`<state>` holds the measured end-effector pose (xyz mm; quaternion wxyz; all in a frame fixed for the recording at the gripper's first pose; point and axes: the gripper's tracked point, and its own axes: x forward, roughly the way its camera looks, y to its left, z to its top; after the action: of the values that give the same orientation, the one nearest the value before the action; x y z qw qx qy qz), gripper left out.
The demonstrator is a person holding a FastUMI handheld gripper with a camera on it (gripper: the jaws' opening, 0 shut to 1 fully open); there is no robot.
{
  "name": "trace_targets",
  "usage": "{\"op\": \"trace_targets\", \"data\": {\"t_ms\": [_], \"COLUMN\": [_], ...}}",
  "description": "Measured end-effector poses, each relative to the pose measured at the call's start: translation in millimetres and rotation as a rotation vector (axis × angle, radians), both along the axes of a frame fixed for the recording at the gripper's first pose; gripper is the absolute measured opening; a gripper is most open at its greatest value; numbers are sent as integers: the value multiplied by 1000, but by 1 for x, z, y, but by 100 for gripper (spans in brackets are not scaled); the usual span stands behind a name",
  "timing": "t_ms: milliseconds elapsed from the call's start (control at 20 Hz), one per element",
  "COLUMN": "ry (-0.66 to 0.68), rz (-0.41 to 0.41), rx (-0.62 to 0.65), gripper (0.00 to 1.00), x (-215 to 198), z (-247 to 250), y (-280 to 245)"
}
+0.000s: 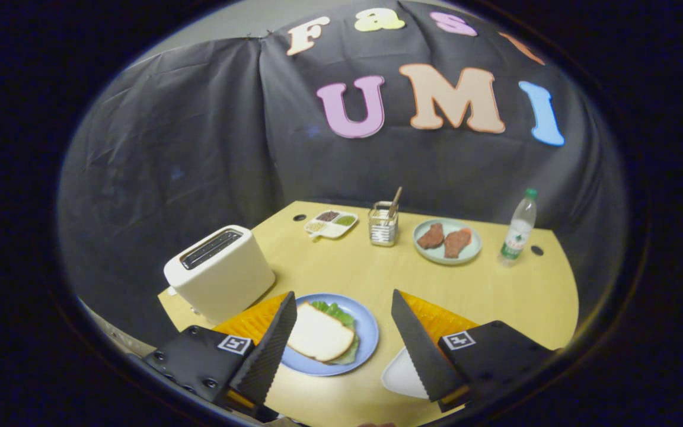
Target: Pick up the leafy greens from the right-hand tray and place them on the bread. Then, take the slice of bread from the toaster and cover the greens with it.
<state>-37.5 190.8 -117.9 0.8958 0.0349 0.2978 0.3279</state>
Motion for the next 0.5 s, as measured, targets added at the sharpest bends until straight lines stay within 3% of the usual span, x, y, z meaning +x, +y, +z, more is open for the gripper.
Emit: {"op": "trace_targets", "data": {"t_ms": [500], "ry": [-257], "rz": [-224], "rx": [61], "gripper": [100], "x": [1], "z": [100], "y": [-66]}}
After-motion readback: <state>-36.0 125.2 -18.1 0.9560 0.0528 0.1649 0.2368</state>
